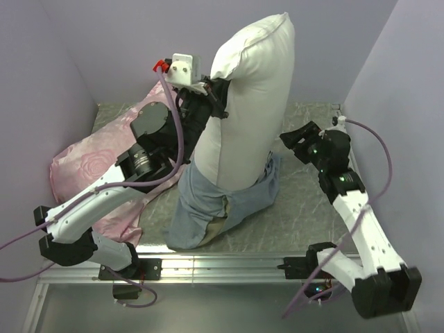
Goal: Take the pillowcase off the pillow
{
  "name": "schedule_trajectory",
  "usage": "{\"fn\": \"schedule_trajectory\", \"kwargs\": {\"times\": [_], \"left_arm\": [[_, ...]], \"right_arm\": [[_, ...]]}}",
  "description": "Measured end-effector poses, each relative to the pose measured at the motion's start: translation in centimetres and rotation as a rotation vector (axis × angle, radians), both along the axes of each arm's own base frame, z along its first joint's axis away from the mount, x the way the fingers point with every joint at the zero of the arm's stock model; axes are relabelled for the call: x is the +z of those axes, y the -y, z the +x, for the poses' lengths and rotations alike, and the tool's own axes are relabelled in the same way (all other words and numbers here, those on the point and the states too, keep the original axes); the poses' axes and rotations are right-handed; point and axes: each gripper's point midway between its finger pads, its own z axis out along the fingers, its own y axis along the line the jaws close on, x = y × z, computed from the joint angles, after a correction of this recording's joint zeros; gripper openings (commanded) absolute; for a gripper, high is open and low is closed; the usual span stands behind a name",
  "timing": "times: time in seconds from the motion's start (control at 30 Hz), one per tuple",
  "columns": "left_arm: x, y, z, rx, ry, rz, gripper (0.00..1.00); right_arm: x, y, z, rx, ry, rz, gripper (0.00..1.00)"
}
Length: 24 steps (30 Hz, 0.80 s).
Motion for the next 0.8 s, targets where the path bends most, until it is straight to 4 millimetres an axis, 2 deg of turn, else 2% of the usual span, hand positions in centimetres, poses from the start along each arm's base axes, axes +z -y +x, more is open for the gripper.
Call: {"fn": "schedule_trajectory", "kwargs": {"times": [0.1, 0.33, 0.4, 0.43, 0.57, 0.7, 0.8], "left_arm": [[-0.3, 0.4, 0.9, 0.037, -0.018, -0.004, 0.01], [-1.5, 2.2, 1.6, 0.021, -0.058, 0.009, 0.0], [-2.1, 3.0, 1.9, 0.001, -0.072, 0.014, 0.01], [-2.4, 3.4, 2.0, -0.009, -0.079, 0.019, 0.01], [-3.8, 5.7, 2.9, -0.06, -0.115, 0.038, 0.01], [-4.8, 7.6, 3.6, -0.104, -0.147, 0.053, 0.0], [-5.4, 8.6, 3.6, -0.142, -0.167, 0.056, 0.01]], "right_arm": [[2.7, -0.1, -2.3, -0.006, 0.089, -0.017, 0.72], [10.1, -5.6, -8.5, 0.208, 0.376, -0.078, 0.77], [10.9, -6.4, -9.5, 0.246, 0.424, -0.099, 0.81], [11.2, -6.8, -10.1, 0.264, 0.449, -0.111, 0.9], [12.4, -8.0, -11.6, 0.307, 0.532, -0.17, 0.93], [13.3, -8.6, -11.7, 0.304, 0.571, -0.239, 0.96], [15.8, -8.3, -11.2, 0.257, 0.607, -0.284, 0.98]]}}
